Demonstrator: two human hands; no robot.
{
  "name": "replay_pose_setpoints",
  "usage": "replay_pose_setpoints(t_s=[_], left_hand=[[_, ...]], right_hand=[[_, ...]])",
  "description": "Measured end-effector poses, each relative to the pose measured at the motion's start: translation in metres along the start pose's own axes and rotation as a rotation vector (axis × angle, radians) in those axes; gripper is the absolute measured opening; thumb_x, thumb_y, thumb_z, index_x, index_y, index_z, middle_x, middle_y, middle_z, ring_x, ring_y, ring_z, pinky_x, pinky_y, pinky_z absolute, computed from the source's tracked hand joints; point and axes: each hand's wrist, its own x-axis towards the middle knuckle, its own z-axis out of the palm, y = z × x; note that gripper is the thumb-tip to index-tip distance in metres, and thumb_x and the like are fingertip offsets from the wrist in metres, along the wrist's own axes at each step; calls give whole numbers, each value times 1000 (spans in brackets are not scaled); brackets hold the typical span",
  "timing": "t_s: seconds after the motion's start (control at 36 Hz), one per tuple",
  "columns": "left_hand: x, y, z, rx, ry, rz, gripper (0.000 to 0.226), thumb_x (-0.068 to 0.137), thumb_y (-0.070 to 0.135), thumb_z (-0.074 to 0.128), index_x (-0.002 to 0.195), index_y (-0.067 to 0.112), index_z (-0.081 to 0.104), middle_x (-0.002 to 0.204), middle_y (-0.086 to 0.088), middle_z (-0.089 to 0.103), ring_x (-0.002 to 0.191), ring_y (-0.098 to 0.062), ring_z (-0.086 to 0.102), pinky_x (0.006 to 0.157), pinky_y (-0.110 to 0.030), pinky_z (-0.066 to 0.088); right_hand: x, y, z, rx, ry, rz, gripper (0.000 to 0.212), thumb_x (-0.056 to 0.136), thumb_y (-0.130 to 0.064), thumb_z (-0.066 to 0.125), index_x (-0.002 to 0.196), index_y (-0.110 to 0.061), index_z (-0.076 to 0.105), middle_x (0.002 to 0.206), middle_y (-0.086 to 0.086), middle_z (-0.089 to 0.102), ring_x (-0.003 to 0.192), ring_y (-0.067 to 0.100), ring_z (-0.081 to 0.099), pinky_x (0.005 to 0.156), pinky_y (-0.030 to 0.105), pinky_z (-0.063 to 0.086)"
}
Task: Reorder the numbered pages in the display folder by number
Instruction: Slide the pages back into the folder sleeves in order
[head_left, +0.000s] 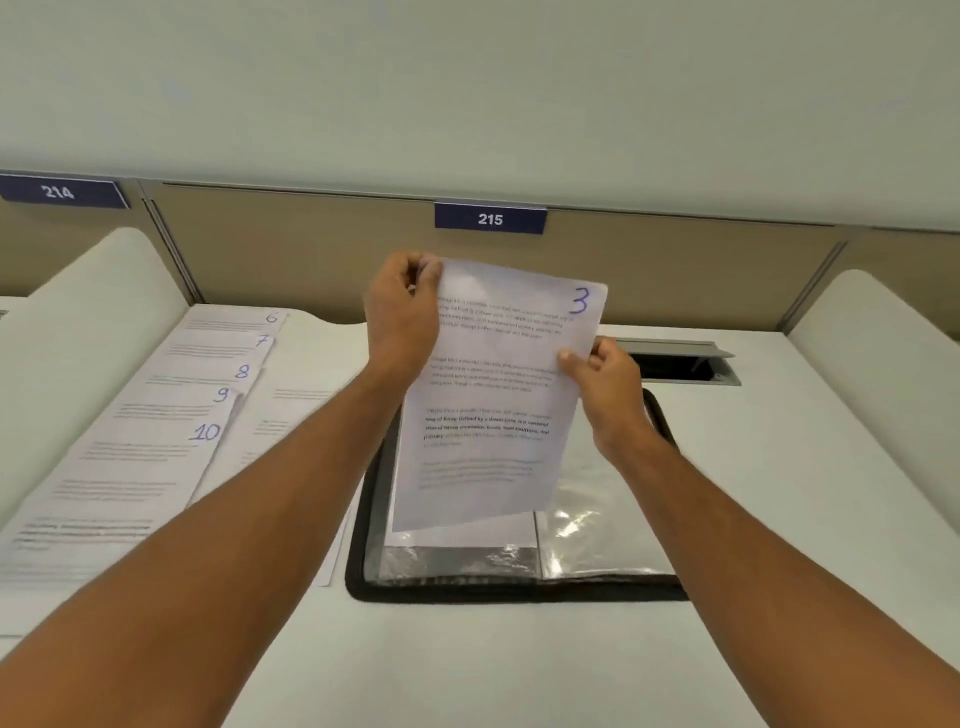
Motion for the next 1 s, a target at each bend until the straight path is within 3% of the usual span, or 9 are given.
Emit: replay_pose_setpoints(t_s=[0.11, 0.28, 0.33, 0.47, 0.58, 0.67, 0.78, 0.89, 1.0], left_hand=[[-31, -22, 15, 46, -18, -106, 13, 101, 28, 59, 94, 19, 63, 82, 10, 61, 71, -4, 54, 68, -24, 46], [-91, -59, 31, 112, -114, -277, 17, 100, 26, 53, 110, 24, 66, 101, 7, 70, 91, -11, 67, 77, -31, 58], [-111, -69, 36, 117, -167, -332, 16, 100, 25, 53, 107, 25, 68, 98, 7, 71, 89, -12, 69, 78, -34, 60], [-156, -84, 45, 155, -255, -422, 17, 101, 16, 51, 100, 21, 67, 96, 5, 70, 89, -13, 67, 74, -26, 55], [-184, -105, 51, 185, -356, -519, 21, 97, 10, 51, 93, 22, 67, 88, 3, 71, 85, -19, 69, 79, -40, 62], [-202, -113, 57, 276, -437, -496, 24, 92, 3, 52, 85, 20, 68, 83, 4, 71, 82, -18, 68, 74, -35, 59], [-214, -117, 67, 446, -572, -389, 33, 90, -5, 44, 82, 18, 66, 84, 4, 69, 73, -15, 66, 56, -18, 49], [-217, -120, 84, 535, -681, -221, 37, 98, 0, 41, 86, 19, 71, 98, 5, 62, 88, -13, 61, 70, -23, 49], [-217, -119, 104, 504, -817, -115, 20, 95, 6, 59, 98, 19, 74, 101, 6, 64, 91, -9, 59, 85, -24, 48]], right_hand=[[-10, 23, -26, -46, 43, 80, 13, 99, -19, 67, 110, -13, 64, 100, 0, 77, 85, 15, 76, 67, 27, 58], [-26, 59, -67, -197, 54, 216, 11, 105, -23, 57, 106, -15, 63, 102, 2, 74, 88, 20, 74, 73, 33, 60], [-31, 69, -78, -254, 53, 258, 13, 105, -23, 54, 105, -13, 64, 101, 3, 73, 88, 21, 73, 73, 34, 60], [-41, 92, -107, -376, 28, 343, 20, 104, -21, 52, 98, -8, 66, 98, 11, 72, 82, 26, 68, 75, 40, 58], [-52, 104, -128, -474, 5, 378, 21, 103, -19, 52, 88, -8, 62, 88, 9, 67, 73, 22, 60, 68, 37, 52], [-62, 111, -143, -532, -13, 380, 23, 103, -18, 51, 82, -12, 58, 82, 5, 61, 69, 17, 55, 61, 28, 46], [-72, 123, -160, -584, -46, 392, 21, 103, -19, 52, 89, -9, 64, 92, 9, 69, 75, 20, 61, 67, 33, 52], [-81, 131, -174, -642, -89, 402, 21, 103, -21, 53, 89, -10, 64, 93, 9, 70, 80, 23, 67, 71, 34, 55], [-89, 137, -185, -694, -118, 408, 22, 104, -21, 52, 87, -13, 63, 92, 5, 69, 84, 22, 69, 69, 31, 55]])
